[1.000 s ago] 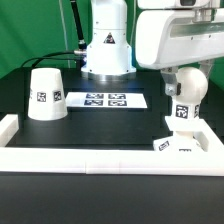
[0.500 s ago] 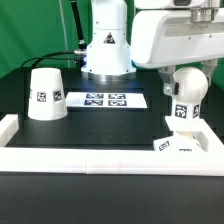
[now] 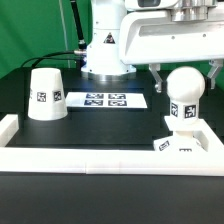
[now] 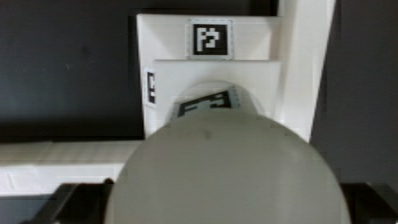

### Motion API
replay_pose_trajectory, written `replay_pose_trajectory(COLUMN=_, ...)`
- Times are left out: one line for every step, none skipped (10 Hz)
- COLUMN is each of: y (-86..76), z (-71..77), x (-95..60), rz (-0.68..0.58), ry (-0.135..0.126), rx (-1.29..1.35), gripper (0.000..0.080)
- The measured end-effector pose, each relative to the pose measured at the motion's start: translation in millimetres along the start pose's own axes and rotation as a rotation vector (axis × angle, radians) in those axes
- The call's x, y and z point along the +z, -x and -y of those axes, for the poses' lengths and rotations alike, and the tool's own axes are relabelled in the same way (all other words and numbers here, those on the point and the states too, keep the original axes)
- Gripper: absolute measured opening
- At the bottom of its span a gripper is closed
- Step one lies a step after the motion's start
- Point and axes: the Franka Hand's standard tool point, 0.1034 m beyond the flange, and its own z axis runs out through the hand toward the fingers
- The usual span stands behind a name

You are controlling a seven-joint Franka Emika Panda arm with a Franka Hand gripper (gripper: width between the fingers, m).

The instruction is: Assemble lamp

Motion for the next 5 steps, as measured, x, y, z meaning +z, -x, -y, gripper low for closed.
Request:
replay_pose_trajectory(y=-0.1, z=-0.3, x=-0.1, rz=0.000, ry=0.000, rx=0.065, gripper=0.0579)
replay_pose_trajectory(y=-0.2, z=-0.6, x=-0.2, rz=0.000, ry=0.000, rx=0.125, gripper=0.0579)
replay_pose_trajectory(y=0.0, z=-0.4, x=-0.3, rz=-0.001, ry=0.001, rx=0.192, gripper=0.0579)
replay_pose_trajectory(y=2.6, z=0.1, x=0.3, rz=-0.005, ry=0.002, rx=0.331, gripper=0.0579)
replay_pose_trajectory(y=4.2, z=0.5, x=0.4, rz=-0.005, ry=-0.007, rx=0.447, gripper=0.0579)
